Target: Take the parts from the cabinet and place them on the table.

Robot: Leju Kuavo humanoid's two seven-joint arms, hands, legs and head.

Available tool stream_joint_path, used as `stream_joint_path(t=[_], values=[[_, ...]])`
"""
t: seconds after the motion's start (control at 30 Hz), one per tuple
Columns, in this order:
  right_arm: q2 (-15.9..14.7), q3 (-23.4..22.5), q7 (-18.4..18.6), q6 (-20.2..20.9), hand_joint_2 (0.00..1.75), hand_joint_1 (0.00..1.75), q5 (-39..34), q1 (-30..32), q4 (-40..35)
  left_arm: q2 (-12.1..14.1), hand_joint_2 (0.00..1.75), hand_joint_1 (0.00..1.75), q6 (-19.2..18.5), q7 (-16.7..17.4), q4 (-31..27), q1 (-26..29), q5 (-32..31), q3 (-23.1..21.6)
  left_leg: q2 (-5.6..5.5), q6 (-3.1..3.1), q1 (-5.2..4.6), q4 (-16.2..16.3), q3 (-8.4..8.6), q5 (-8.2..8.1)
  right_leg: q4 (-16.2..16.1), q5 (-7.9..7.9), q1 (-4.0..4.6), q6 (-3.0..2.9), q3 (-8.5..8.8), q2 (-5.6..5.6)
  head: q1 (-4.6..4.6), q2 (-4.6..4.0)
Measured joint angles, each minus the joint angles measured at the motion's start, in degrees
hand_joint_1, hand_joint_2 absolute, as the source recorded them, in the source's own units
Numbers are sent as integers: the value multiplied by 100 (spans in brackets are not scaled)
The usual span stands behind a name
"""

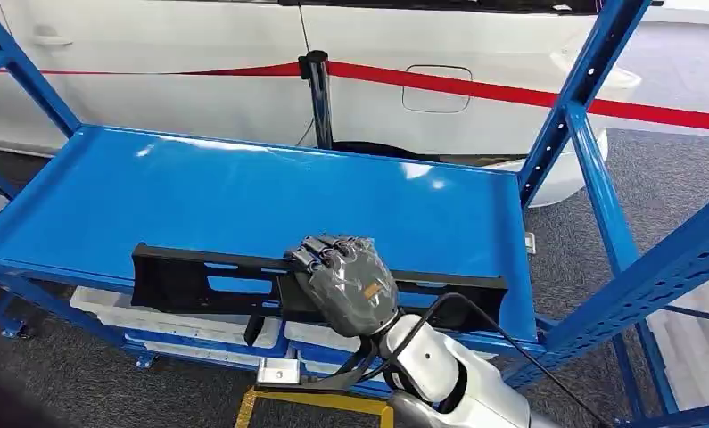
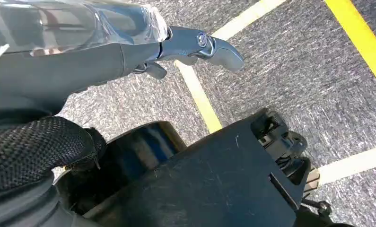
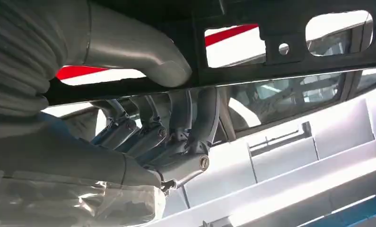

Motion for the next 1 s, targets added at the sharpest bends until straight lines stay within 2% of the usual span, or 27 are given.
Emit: stream_joint_path(t=[0.1, 0.2, 0.23, 0.27, 0.3, 0.37, 0.4, 0.43, 0.47, 0.5, 0.53, 0.57, 0.6, 0.63, 0.67, 0.7, 0.73, 0.77, 0.8, 0.87, 0.9, 0.93, 0.97, 1.0], values=[[-24, -9, 0, 2, 175, 175, 28, 3, -57, 0, 175, 0, -11, -4, 0, -2, -33, -7, 0, 21, -18, 2, -1, -10, -1, -3, -18, 14, 0, -1, 0, 0], [-35, -50, 2, 4, 175, 175, 52, 1, -109, 0, 175, 0, -22, -4, 0, -5, -63, -11, 0, 70, -48, 2, 1, 20, -9, 29, -49, 69, 3, -1, 0, 0], [-35, -61, 2, 4, 175, 175, 55, -1, -129, -4, 175, 0, -22, -4, 0, -7, -63, -11, 9, 114, 10, -88, 26, 73, 1, 12, -12, 85, 3, 11, 0, 0], [-48, -72, 4, 4, 175, 175, 57, 8, -140, -13, 175, 0, -22, -2, 0, -8, -66, -13, 27, 127, 26, -139, 58, 109, 88, -110, -28, 103, -26, -5, 0, 0], [-57, -79, 4, 5, 175, 175, 61, -6, -160, -13, 175, 0, -22, -2, 0, -8, -68, -22, 36, 159, 44, -151, 54, 126, 422, -379, -27, 115, -157, -9, 15, 0], [-90, -85, 9, 4, 175, 175, 61, 6, -170, -15, 175, 0, -22, -2, 0, -10, -90, -44, 38, 162, 48, -151, 36, 132, 1337, -842, -65, 156, -542, -11, 20, 0], [-103, -85, 9, 4, 175, 175, 63, 16, -170, -15, 175, 0, -22, -2, 0, -12, -98, -52, 37, 157, 51, -150, 23, 135, 1691, -950, -81, 177, -694, -13, 20, 0], [-122, -85, 9, 7, 175, 175, 63, 22, -170, -15, 175, 0, -24, -2, 0, -13, -98, -55, 36, 137, 60, -149, 15, 147, 1799, -911, -105, 195, -731, -17, 22, 0], [-136, -85, 9, 7, 175, 175, 63, 22, -170, -15, 175, 0, -24, 0, 0, -17, -101, -61, 34, 118, 79, -145, 6, 156, 1578, -720, -133, 222, -606, -25, 22, 0], [-142, -85, 9, 9, 175, 175, 61, 20, -170, -17, 175, 0, -26, 7, 0, -23, -101, -72, 30, 95, 106, -133, -1, 163, 1144, -477, -159, 260, -378, -34, 20, 0], [-144, -85, 11, 9, 175, 175, 61, 18, -170, -17, 175, 0, -28, 7, 0, -30, -103, -81, 25, 55, 145, -111, -12, 163, 580, -225, -194, 299, -74, -46, 22, 0], [-144, -87, 11, 9, 175, 175, 61, 15, -173, -9, 175, 0, -28, 7, 2, -37, -105, -85, 16, -19, 125, -63, -32, 151, 49, -165, -239, 386, 187, -55, 26, 0], [-146, -87, 13, 9, 175, 175, 57, 14, -173, 4, 175, 0, -28, 11, 2, -44, -112, -85, -5, -76, 114, -56, -70, 163, 134, -152, -175, 331, 188, 40, 48, 0], [-162, -92, 15, 9, 175, 175, 57, 16, -188, -2, 175, 0, -31, 15, 0, -39, -125, -92, -11, -105, 109, -34, -64, 175, 194, -102, -188, 251, 104, 56, 44, 0], [-168, -92, 15, 9, 175, 175, 55, 11, -188, -2, 175, 0, -31, 15, 0, -49, -127, -94, -29, -139, 100, 0, -105, 199, 170, -169, -203, 182, 80, 56, 39, 0], [-166, -92, 18, 9, 175, 175, 55, 12, -192, -2, 175, 0, -31, 15, 0, -48, -127, -94, -34, -186, 113, -22, -119, 232, 209, -154, -179, 149, 45, 54, 37, 2], [-168, -92, 18, 9, 175, 175, 55, 8, -194, -2, 175, 0, -31, 15, 0, -45, -127, -96, -40, -218, 140, -13, -142, 251, 204, -119, -178, 86, 6, 41, 35, 0], [-170, -92, 17, 11, 175, 175, 55, 0, -197, -2, 175, 0, -28, 15, 0, -45, -127, -98, -27, -227, 162, 66, -189, 136, 197, -74, -177, 12, -31, 26, 35, 0], [-168, -92, 17, 11, 175, 175, 55, -1, -203, -2, 175, 0, -31, 15, 0, -51, -127, -103, -16, -226, 155, 335, -285, -145, 197, -36, -163, -40, -81, 27, 24, 0], [-170, -92, 17, 11, 175, 175, 48, -2, -214, -4, 175, 0, -31, 0, 0, -77, -127, -111, -19, -220, 129, 1280, -553, -784, 200, 42, -119, -109, -184, 16, 9, 0], [-175, -92, 24, 11, 175, 175, 42, 0, -214, -6, 175, 0, -39, 0, 0, -92, -129, -120, -19, -210, 116, 1698, -634, -981, 204, 82, -84, -129, -241, 7, 7, 0], [-175, -92, 37, 11, 175, 175, 29, 2, -214, -9, 175, 0, -39, 0, 0, -94, -131, -125, -19, -188, 103, 1887, -614, -1024, 205, 121, -50, -143, -291, 6, 7, 0], [-177, -92, 61, 11, 175, 175, 2, 3, -214, -15, 175, 0, -37, 4, 0, -91, -140, -129, -18, -154, 82, 1808, -477, -963, 205, 164, -13, -153, -348, 7, 7, 0], [-177, -92, 79, 11, 175, 175, -2, 3, -214, -24, 175, 0, -37, 22, 0, -88, -151, -131, -17, -89, 43, 1489, -232, -809, 206, 209, 25, -167, -401, 10, 7, 0]])
